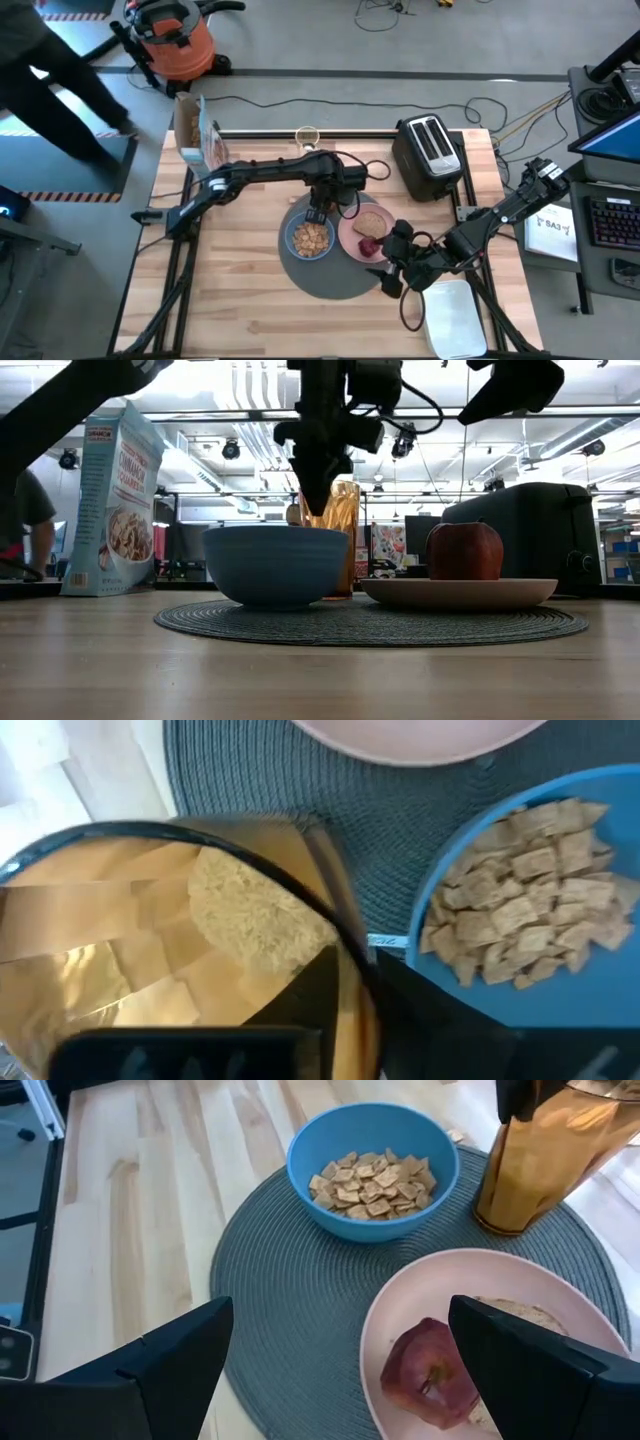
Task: Arrange a breakfast setting
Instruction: Put the yellow cup to the top left of the pink plate on the gray mat, then put the white patterned spoon beside the blue bowl on the gray mat
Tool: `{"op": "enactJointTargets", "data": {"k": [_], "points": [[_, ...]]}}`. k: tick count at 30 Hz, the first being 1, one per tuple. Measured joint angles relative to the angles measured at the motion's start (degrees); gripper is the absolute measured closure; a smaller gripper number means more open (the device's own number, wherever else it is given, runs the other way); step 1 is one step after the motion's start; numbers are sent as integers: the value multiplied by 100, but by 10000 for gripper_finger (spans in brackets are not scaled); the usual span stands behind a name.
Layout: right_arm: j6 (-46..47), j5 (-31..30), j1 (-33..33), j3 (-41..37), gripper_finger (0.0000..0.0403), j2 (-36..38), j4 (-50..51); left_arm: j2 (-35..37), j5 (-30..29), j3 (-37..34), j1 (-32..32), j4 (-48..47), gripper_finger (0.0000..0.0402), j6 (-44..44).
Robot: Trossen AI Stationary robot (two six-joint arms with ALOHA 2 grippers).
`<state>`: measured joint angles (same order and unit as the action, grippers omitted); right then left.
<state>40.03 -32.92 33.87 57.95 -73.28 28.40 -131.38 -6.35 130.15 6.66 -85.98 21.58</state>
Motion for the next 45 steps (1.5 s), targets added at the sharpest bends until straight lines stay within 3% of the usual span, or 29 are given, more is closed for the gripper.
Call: {"op": "enactJointTargets", "data": {"k": [9, 14, 23, 29, 35, 45], "points": [[-15, 41, 0, 0, 42, 0, -2, 172, -72, 1, -12, -33, 291, -31], [-15, 41, 0, 0, 42, 0, -8, 253, -65, 489, -24, -274, 270, -178], [138, 43, 0, 2, 42, 0, -358, 824, -50, 453, -28, -116, 267, -480], [33, 107, -60, 2, 42, 0, -344, 1111, -730, 485, 77, -152, 267, -916], [389, 22, -164, 2, 42, 0, -291, 1206, -769, 474, 536, -129, 267, -1412], [347, 309, -628, 2, 42, 0, 471, 1207, -593, 288, 1479, -21, 267, -1052]]}}
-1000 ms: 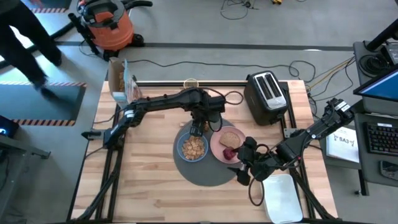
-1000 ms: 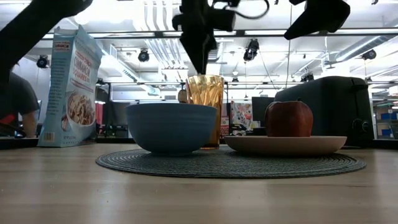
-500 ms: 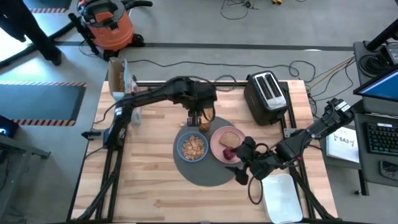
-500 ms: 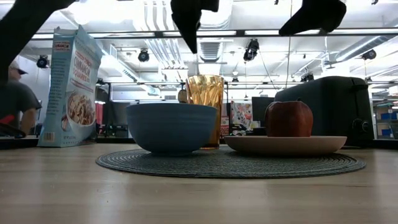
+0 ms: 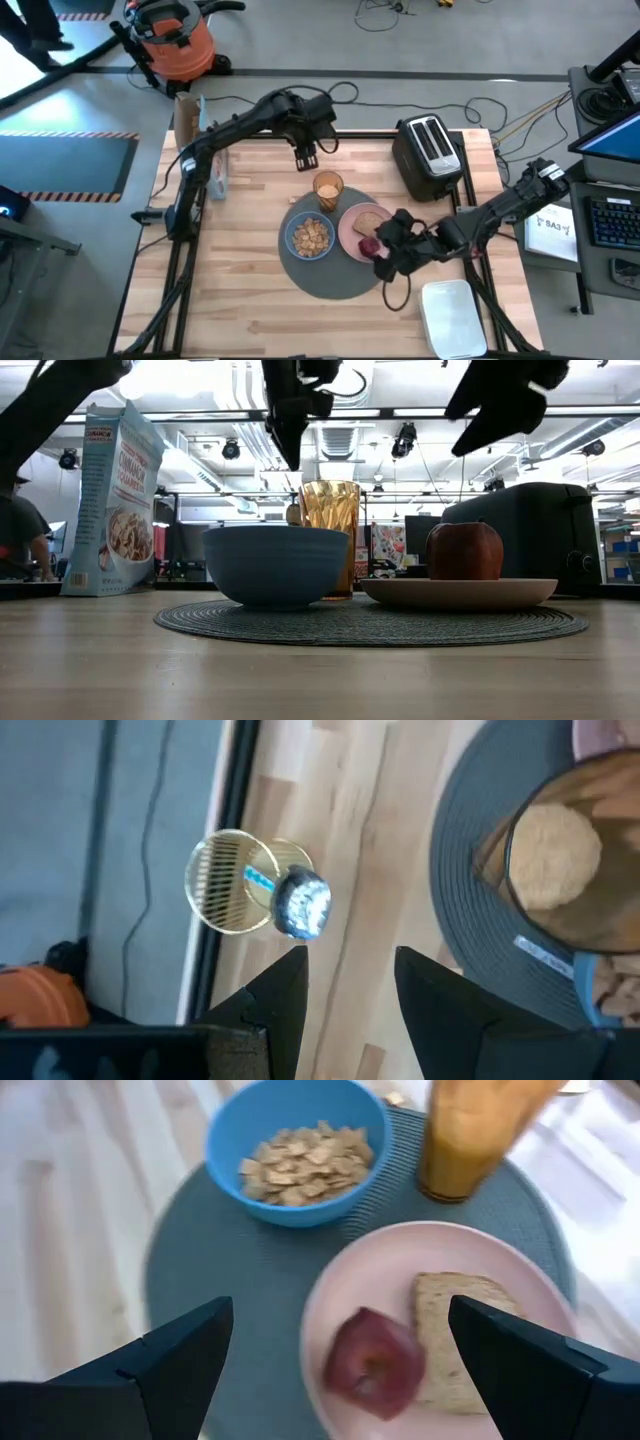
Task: Arrange a breakfast setting
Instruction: Put the white patterned spoon beside the blue bowl on the gray mat
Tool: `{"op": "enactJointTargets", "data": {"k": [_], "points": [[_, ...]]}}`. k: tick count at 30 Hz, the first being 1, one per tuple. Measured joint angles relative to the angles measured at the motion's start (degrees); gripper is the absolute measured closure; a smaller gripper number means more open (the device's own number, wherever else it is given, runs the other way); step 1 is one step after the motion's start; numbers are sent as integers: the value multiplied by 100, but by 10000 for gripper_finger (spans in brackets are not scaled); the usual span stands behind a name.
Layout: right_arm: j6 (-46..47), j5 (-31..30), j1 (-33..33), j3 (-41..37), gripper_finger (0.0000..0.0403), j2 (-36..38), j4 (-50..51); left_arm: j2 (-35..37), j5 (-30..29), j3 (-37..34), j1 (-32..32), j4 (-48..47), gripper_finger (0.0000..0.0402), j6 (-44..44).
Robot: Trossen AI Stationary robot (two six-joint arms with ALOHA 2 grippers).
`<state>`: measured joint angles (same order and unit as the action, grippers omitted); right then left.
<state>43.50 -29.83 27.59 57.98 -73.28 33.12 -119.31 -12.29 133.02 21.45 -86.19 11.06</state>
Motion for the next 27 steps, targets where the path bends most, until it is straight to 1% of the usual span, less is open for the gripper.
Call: {"op": "enactJointTargets", "data": {"k": [2, 9, 10, 13, 14, 17, 25, 27], "points": [[-85, 3, -124, 0, 42, 0, 97, 0, 113, -107, 68, 4, 267, 107], [-368, 18, -403, 0, 42, 0, 125, 17, 70, -793, 112, 55, 267, 454], [-373, 29, -410, 0, 42, 0, 145, 22, -22, -893, 112, 96, 267, 487], [-373, 31, -413, 0, 42, 0, 309, 105, -603, -1168, 110, 441, 267, 597], [-373, 31, -413, 0, 42, 0, 396, 150, -656, -1237, 110, 574, 267, 641], [-367, 31, -413, 0, 42, 0, 626, 262, -543, -1356, 135, 939, 267, 669], [-370, 31, -413, 0, 42, 0, 971, 306, -571, -1679, 143, 1140, 267, 691], [-370, 31, -413, 0, 42, 0, 1038, 286, -722, -1787, 143, 1306, 267, 737]]}}
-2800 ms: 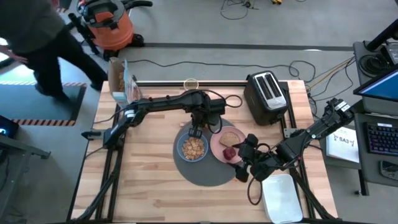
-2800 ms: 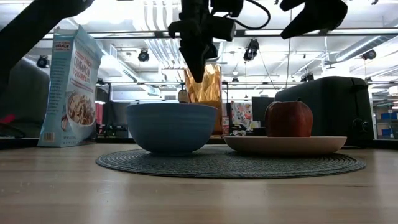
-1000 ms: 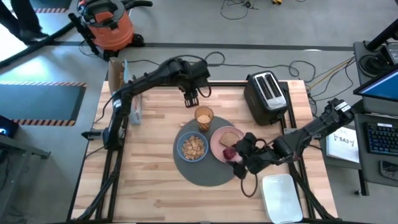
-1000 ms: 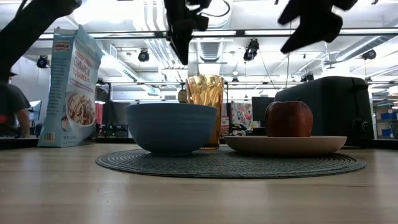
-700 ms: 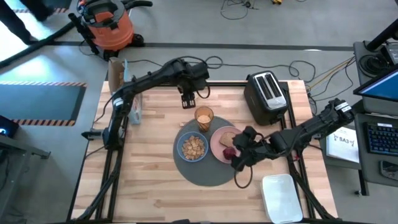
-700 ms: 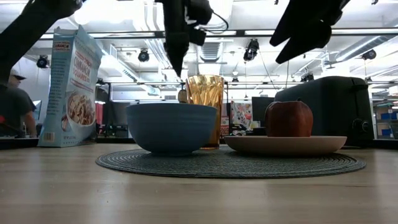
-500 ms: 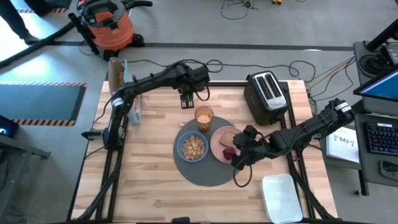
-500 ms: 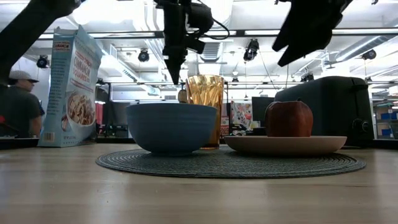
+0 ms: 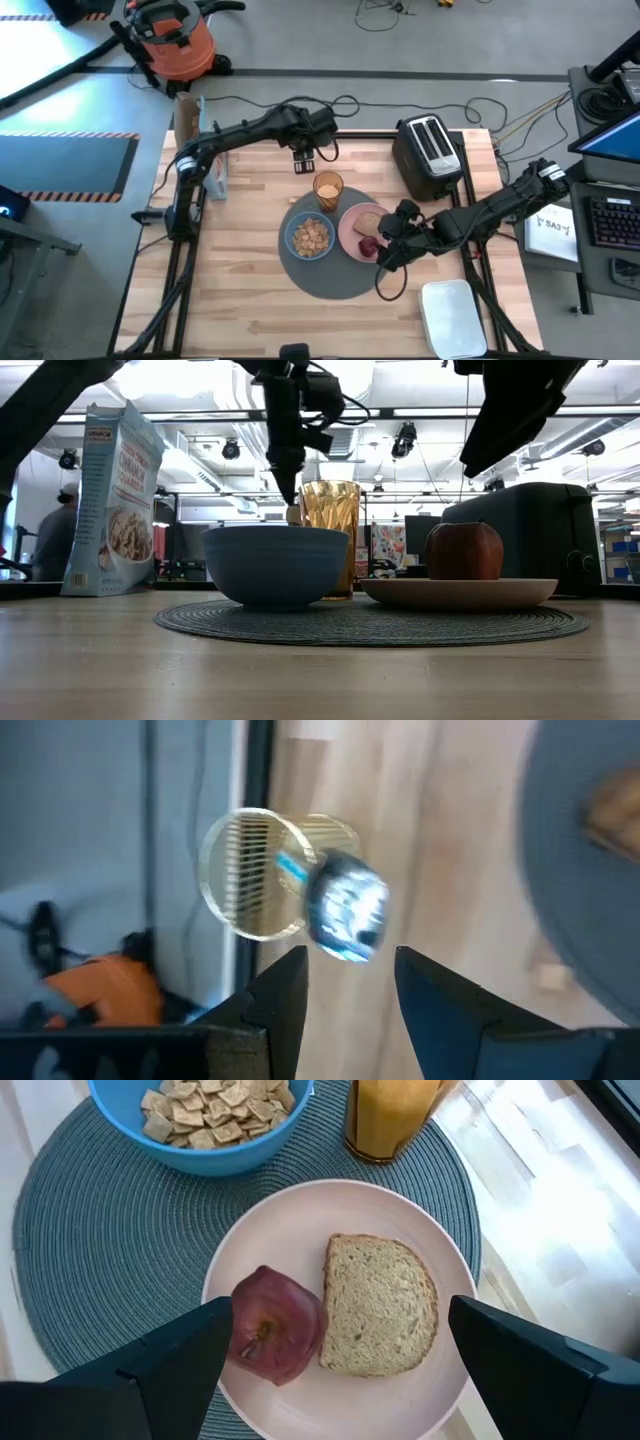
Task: Arrange a breakfast setting
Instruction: Put the white patterned spoon beside the blue bowl on the gray mat
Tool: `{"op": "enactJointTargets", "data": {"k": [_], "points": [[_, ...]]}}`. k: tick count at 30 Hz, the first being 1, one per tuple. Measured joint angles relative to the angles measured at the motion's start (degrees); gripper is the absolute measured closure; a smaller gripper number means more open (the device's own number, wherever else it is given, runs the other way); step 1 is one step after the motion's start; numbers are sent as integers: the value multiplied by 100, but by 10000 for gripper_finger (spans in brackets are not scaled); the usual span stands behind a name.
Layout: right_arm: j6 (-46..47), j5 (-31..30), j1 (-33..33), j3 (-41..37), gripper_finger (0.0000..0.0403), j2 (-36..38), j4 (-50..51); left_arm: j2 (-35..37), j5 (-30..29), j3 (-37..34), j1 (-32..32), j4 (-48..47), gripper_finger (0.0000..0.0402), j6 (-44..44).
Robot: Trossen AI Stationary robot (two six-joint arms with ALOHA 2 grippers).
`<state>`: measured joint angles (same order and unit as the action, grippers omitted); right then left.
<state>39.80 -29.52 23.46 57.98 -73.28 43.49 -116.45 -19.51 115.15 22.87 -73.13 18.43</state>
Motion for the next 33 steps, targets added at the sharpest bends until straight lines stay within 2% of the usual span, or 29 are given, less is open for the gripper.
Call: {"op": "enactJointTargets", "data": {"k": [2, 6, 27, 33], "points": [[1, 0, 0, 0, 42, 0, 3, -8, -246, -74, -4, 231, 267, 31], [1, 0, 0, 0, 42, 0, 13, 3, 63, -85, 4, 407, 267, 109], [19, -2, -4, -2, 42, 0, 25, -24, -103, -192, 242, 999, 267, 177], [21, -2, -4, -2, 42, 0, 25, -28, -105, -294, 264, 909, 267, 473]]}}
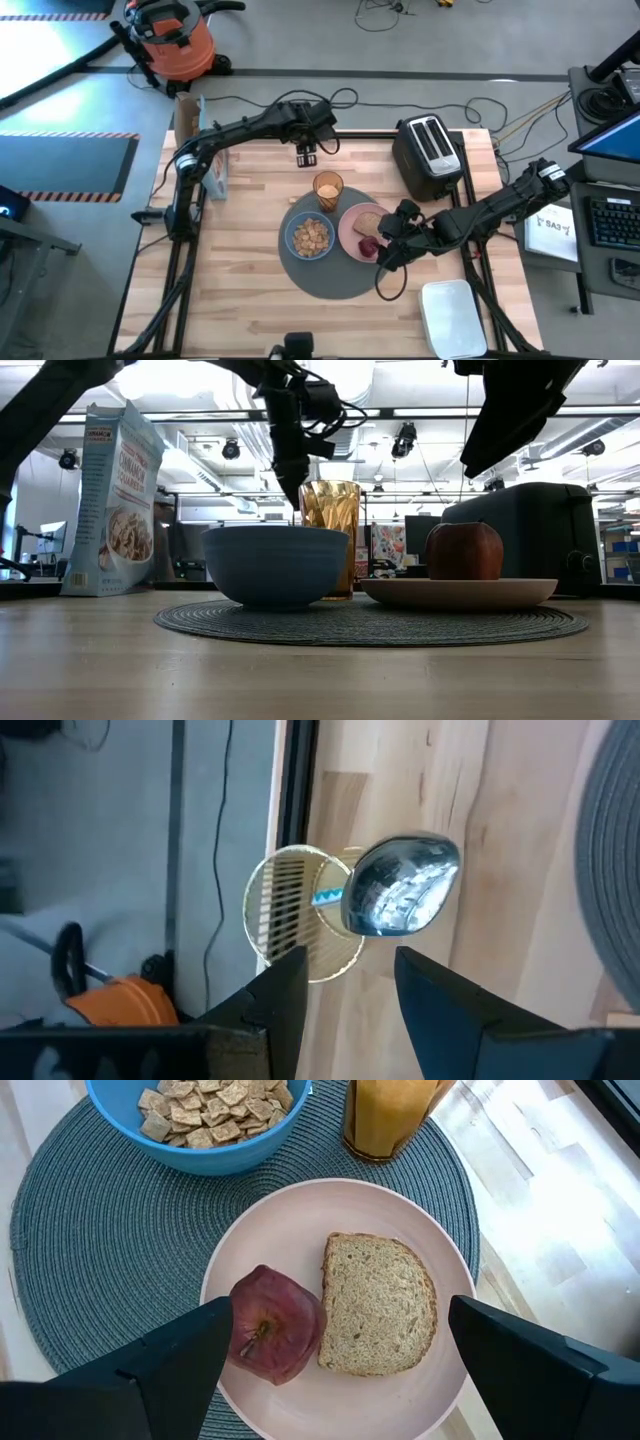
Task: Arrange a breakfast setting
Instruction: Put the white patterned spoon beside the blue bowl on the gray mat
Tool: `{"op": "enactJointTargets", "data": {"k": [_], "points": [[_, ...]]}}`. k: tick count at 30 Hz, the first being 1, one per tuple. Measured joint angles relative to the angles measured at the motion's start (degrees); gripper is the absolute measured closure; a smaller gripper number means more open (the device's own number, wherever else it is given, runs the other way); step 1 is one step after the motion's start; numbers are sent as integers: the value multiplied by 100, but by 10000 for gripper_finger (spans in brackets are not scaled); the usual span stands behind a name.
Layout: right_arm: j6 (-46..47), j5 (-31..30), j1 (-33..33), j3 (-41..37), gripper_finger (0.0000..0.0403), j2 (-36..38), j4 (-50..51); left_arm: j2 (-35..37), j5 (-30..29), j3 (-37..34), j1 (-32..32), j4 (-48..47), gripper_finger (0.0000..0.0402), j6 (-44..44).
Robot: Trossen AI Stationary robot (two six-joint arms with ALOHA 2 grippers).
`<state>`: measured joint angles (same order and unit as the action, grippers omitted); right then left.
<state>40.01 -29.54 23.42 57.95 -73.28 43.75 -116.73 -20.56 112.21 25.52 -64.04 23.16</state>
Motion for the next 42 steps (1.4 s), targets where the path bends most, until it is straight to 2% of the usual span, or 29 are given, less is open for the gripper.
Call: {"op": "enactJointTargets", "data": {"k": [11, 16, 23, 32, 39, 42], "points": [[-7, 0, -11, 0, 42, 0, 9, 0, 41, 21, -35, 73, 267, 956], [-4, 0, -11, 0, 42, 0, 11, 0, 536, 21, -33, 322, 267, 1120], [46, 0, -11, 0, 42, 0, 13, 0, 460, 15, -33, 478, 273, 1106], [68, 0, -11, 0, 42, 0, 13, -281, 512, 17, -20, 599, 330, 1134], [136, 0, -11, 0, 42, 0, 15, -385, 43, 23, 9, 743, 392, 1207], [135, -2, -11, 0, 42, 2, 15, -350, -52, 12, 53, 668, 397, 1167]]}}
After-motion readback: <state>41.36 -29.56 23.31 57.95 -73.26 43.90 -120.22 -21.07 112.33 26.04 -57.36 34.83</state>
